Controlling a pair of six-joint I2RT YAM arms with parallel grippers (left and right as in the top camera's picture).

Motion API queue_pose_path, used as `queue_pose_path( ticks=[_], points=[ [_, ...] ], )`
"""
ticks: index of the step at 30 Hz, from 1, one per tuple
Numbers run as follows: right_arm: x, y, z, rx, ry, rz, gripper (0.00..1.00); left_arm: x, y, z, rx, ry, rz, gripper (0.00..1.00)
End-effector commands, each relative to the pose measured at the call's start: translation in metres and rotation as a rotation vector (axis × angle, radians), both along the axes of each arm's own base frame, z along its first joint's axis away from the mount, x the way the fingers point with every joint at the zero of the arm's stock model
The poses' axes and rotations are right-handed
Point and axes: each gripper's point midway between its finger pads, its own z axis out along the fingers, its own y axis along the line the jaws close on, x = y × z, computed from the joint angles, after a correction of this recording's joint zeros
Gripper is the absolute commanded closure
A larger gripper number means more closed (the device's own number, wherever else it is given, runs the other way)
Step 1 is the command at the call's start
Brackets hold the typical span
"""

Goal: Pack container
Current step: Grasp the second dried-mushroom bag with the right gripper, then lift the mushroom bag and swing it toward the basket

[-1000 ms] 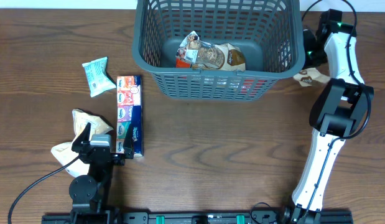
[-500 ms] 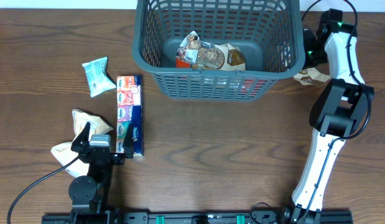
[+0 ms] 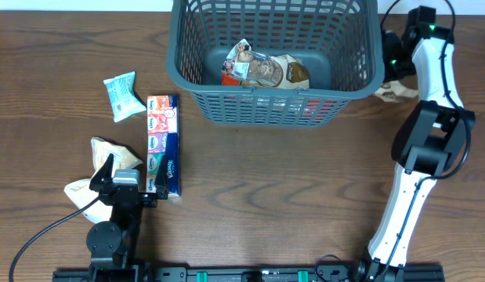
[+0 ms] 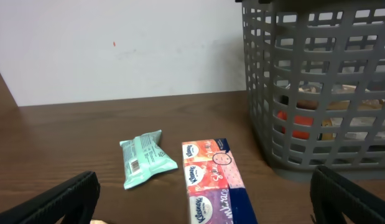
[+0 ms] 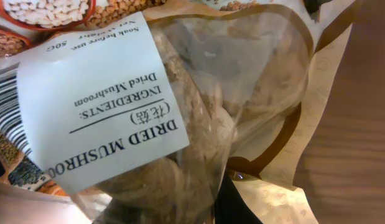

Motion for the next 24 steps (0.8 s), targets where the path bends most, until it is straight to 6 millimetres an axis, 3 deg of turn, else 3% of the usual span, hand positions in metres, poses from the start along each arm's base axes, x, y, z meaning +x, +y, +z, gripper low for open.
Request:
queue_pose_path(
  ticks=[1,5,12,24],
  points=[
    [0.010,-0.007,0.077,-0.033,-0.159,-0.045,0.99,0.001,0.000,-0.006,0.001,0.011,0.000,0.01],
    [0.014,-0.012,0.119,-0.063,-0.254,-0.077,0.99,0.001,0.000,-0.007,0.001,0.011,0.000,0.01],
    [0.007,-0.039,0.189,-0.183,-0.388,-0.264,0.99,0.001,0.000,-0.006,0.001,0.011,0.000,0.01],
    [-0.007,-0.019,0.293,-0.242,-0.624,-0.293,0.99,0.001,0.000,-0.006,0.001,0.011,0.000,0.01]
  ],
)
